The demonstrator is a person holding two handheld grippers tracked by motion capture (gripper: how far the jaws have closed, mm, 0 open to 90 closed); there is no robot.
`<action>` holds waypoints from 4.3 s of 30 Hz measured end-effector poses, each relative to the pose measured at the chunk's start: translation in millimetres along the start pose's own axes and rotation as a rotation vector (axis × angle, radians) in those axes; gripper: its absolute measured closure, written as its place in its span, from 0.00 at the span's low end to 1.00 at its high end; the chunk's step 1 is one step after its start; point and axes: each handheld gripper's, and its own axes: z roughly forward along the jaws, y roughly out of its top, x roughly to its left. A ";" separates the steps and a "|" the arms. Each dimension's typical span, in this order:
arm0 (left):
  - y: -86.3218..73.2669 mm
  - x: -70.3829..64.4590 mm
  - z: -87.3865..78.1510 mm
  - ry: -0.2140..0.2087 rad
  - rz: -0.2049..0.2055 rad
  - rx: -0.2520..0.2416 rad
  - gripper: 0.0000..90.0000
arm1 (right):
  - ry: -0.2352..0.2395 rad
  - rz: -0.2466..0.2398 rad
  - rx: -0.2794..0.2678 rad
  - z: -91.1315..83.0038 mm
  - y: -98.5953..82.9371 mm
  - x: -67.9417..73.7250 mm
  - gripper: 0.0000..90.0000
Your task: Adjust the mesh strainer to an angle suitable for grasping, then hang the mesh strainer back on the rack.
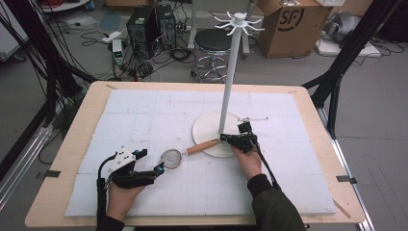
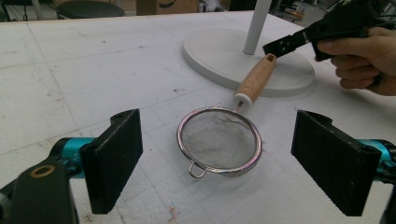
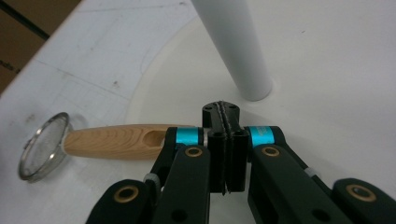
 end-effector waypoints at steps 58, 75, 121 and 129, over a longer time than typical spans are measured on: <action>-1.9 0.7 -4.8 0.017 -0.002 0.005 0.19 | 0.016 -0.089 -0.082 -53.4 -26.1 15.1 0.32; 22.7 -3.8 8.3 -0.062 -0.011 0.005 0.19 | -0.017 -0.111 -0.223 -123.8 -60.6 -16.8 0.18; 64.2 1.4 101.1 -0.212 0.017 0.314 0.26 | -0.021 -0.127 -0.252 -126.2 -59.0 -16.7 0.17; 84.0 -2.2 110.2 -0.225 0.073 0.344 0.27 | -0.023 -0.117 -0.264 -128.7 -57.9 -18.6 0.17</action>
